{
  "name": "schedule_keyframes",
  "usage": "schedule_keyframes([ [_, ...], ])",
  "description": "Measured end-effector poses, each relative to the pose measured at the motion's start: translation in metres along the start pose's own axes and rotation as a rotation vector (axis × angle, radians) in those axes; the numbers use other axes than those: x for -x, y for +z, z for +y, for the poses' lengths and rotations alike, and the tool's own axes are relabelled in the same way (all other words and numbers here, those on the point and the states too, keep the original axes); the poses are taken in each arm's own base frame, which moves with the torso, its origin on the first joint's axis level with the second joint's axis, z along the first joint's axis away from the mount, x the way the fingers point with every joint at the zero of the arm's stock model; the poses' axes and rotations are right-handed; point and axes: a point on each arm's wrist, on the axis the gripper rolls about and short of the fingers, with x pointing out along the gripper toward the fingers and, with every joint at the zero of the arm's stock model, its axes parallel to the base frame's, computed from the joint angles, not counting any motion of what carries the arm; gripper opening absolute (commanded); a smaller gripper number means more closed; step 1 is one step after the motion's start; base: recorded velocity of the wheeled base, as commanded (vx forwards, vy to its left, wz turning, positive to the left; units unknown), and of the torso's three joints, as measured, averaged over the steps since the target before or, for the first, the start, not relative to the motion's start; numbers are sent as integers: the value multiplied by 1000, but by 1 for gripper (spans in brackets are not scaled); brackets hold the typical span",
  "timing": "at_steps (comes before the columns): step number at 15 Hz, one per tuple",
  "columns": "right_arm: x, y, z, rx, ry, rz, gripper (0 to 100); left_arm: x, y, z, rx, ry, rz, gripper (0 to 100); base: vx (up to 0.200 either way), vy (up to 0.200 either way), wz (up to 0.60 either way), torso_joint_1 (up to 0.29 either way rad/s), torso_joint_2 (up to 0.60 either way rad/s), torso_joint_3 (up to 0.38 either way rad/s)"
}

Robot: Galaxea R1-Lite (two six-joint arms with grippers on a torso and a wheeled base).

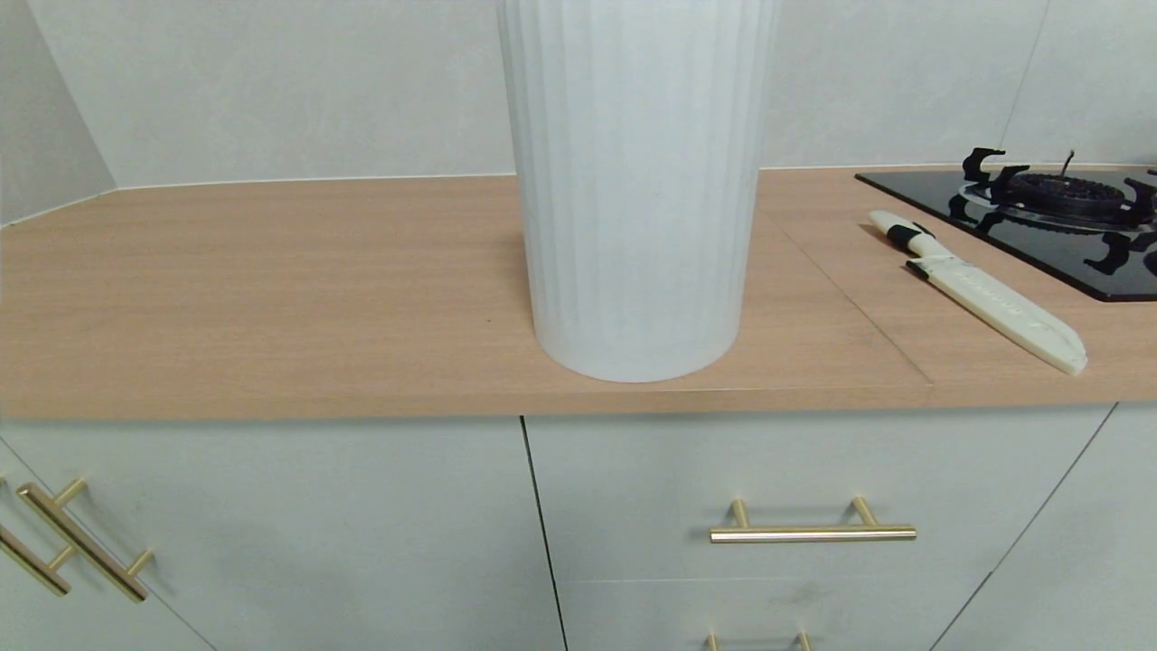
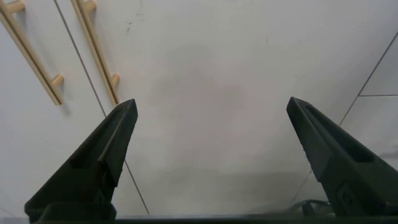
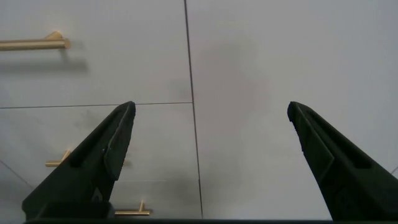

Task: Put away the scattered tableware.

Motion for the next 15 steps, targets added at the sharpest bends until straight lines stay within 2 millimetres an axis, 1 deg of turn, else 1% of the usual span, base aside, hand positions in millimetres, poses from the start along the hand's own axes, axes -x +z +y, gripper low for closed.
schedule_keyframes([
  [8, 0, 0, 0, 2, 0, 0, 100, 0, 0, 0, 0, 0, 0, 100, 0, 0, 0, 0, 0, 0],
  [12, 0, 0, 0, 3, 1, 0, 100, 0, 0, 0, 0, 0, 2, 100, 0, 0, 0, 73, -231, -251],
  [15, 0, 0, 0, 4, 1, 0, 100, 0, 0, 0, 0, 0, 1, 100, 0, 0, 0, 134, -515, -300],
])
